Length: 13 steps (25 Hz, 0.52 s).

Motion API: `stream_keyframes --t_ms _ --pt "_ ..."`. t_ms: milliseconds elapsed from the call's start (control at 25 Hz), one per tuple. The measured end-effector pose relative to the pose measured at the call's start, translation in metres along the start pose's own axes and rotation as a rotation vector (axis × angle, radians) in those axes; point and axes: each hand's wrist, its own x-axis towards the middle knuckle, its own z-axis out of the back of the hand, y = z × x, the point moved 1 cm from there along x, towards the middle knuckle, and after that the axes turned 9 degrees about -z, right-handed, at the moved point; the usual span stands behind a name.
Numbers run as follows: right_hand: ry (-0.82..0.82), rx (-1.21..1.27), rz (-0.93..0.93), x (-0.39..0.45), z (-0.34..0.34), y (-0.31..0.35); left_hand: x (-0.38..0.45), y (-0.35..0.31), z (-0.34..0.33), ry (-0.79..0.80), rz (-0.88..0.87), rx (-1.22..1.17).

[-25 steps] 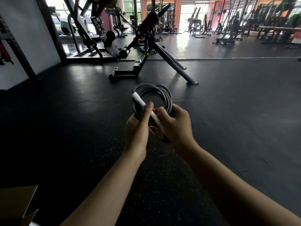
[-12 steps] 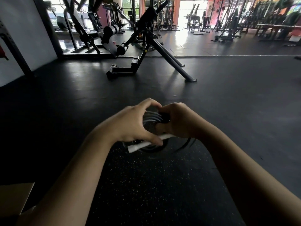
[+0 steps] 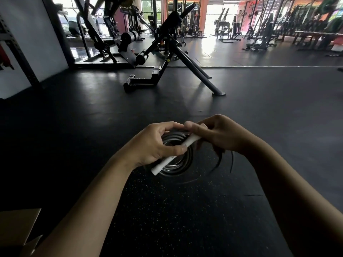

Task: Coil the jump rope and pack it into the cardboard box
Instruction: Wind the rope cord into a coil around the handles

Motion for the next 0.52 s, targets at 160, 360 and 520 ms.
stream_keyframes --t_ms 160,360,520 --pt "-0.188 0.21 -0.019 0.006 0.007 -0.016 0.0 -0.001 0.008 -0.282 -0.055 -0.233" --pt "0.054 0.765 -0.008 0.009 -0.029 -0.009 0.014 0.004 -0.02 -0.779 -0.019 -0.489" --pt "0.117 0.807 -0.021 0.003 -0.066 0.008 0.018 0.001 -0.046 -1.011 -0.056 -0.548"
